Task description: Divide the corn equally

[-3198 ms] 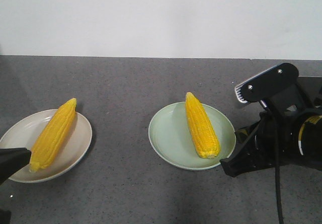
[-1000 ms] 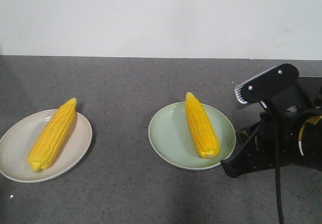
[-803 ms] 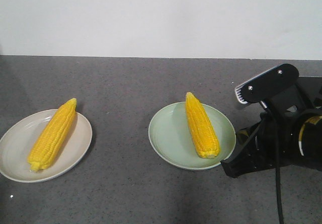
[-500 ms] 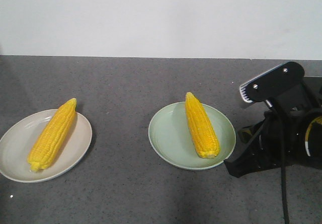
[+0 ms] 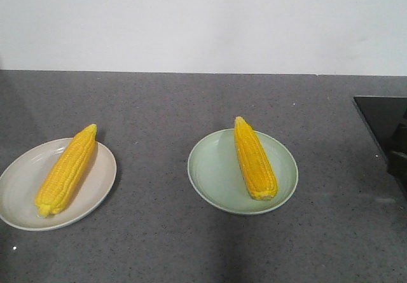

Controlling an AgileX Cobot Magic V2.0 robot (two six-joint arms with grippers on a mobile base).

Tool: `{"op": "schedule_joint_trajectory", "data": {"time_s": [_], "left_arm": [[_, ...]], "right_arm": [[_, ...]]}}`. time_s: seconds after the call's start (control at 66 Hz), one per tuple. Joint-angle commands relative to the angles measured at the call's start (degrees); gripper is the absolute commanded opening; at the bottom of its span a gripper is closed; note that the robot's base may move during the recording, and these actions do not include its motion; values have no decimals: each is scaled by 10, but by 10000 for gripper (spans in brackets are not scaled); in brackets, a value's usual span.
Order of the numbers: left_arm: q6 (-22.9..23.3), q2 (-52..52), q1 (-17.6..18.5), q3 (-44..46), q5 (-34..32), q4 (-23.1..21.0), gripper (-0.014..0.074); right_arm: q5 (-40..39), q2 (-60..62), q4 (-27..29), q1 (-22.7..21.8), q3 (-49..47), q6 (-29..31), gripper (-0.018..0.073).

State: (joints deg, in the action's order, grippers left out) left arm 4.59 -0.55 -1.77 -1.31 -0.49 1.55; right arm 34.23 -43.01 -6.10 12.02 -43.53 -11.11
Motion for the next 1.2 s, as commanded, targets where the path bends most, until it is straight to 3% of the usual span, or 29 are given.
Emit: {"op": "schedule_joint_trajectory", "data": {"time_s": [0.0,0.242,0.47,0.758,1.0,1.182], "left_arm": [[6,-9,1,-8,-45,-5,-7],[6,-9,1,-8,-45,-5,-7],[6,-9,1,-8,-45,-5,-7],[6,-9,1,-8,-45,-5,-7],[6,-9,1,-8,-45,-5,-7],[6,-9,1,-8,-45,-5,-7]], "right_arm": [[-90,60,10,-43,46,22,-2],[-190,234,45,-129,224,21,-2],[-235,342,61,-141,324,21,-2],[-261,356,80,-141,346,24,-2],[-274,371,74,-141,346,100,-2],[-274,399,61,-141,346,101,-2]]}}
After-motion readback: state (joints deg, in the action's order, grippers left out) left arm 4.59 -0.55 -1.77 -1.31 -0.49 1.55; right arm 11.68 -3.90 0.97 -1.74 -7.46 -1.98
